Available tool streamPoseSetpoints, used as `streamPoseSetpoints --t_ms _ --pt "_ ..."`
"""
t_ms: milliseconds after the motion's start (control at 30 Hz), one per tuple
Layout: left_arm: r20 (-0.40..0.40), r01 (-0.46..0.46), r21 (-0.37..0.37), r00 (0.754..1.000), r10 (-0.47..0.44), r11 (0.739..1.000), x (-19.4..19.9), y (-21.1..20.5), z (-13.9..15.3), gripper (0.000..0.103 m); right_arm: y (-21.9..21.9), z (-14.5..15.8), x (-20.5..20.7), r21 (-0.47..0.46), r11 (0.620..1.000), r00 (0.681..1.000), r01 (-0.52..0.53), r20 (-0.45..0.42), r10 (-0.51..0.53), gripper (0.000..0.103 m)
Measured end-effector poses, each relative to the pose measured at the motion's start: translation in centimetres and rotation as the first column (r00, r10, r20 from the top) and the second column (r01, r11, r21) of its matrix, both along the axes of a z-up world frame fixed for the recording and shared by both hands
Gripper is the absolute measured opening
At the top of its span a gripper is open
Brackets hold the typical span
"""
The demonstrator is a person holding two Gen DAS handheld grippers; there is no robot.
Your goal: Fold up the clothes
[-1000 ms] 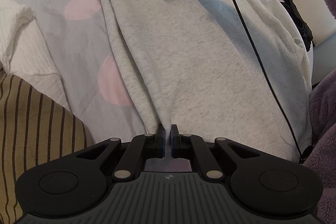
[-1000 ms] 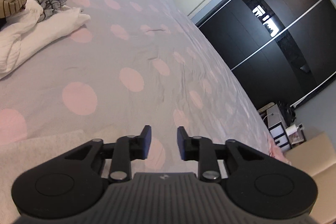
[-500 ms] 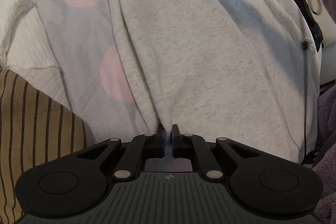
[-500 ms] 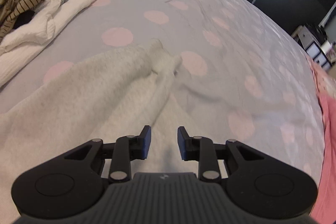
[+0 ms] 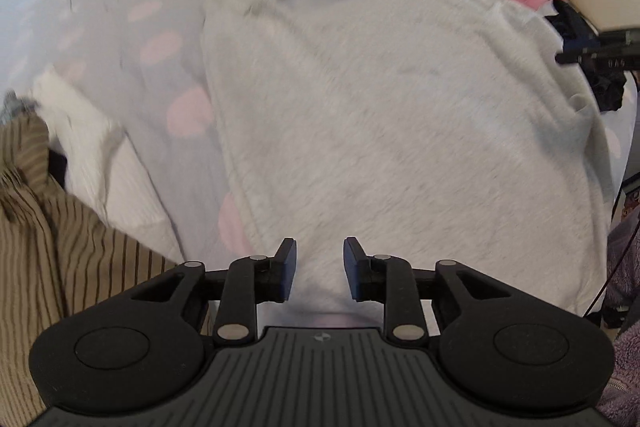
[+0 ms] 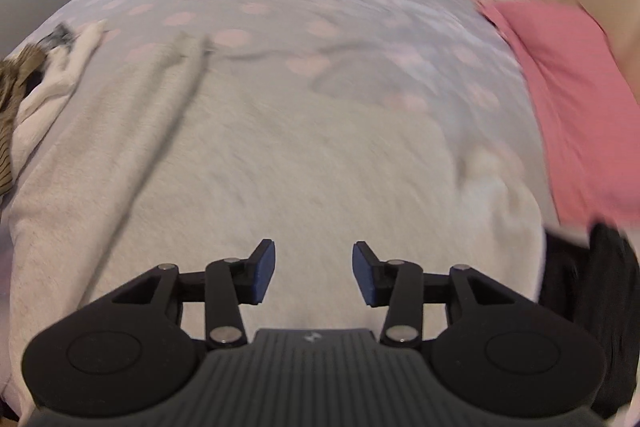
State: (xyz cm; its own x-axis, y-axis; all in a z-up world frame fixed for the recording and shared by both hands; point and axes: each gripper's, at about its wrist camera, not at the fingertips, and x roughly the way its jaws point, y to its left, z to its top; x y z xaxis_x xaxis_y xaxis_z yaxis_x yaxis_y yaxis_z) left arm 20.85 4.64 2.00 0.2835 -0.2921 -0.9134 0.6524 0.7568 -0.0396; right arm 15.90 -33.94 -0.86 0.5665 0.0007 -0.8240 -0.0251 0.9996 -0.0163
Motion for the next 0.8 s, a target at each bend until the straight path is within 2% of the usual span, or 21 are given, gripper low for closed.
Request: streamPoseSetpoints --t_ms 167,300,467,667,800 --pt "0.100 -0.002 -0.043 0.995 0.006 0.999 -4.1 -2.6 2.7 0.026 -4.4 -0.9 -6.7 0.131 0.975 0.984 0.177 -0.003 -0.178 0.048" --pt "0.134 -0.026 -0.120 0.990 0.042 0.992 -7.6 -4.5 2.6 0.028 -5.7 -2.6 -11.3 0.189 0.946 0.965 0.263 -0.035 -0.261 0.048" --pt "0.053 -0.096 -0.239 0.992 0.112 0.966 -11.3 -6.3 -0.5 0.028 -5.6 -4.2 -16.0 0.224 0.928 0.954 0.297 -0.035 -0.297 0.048" --pt "0.044 -0.069 -0.188 0.996 0.078 0.980 -15.2 -8.8 -4.9 0.028 -6.7 -7.2 -19.1 0.189 0.918 0.937 0.349 -0.037 -0.348 0.047" --pt "0.005 -0.080 -0.184 0.997 0.083 0.980 -16.0 -9.3 -6.5 0.028 -9.0 -9.4 -18.6 0.263 0.870 0.906 0.417 -0.044 -0.421 0.047"
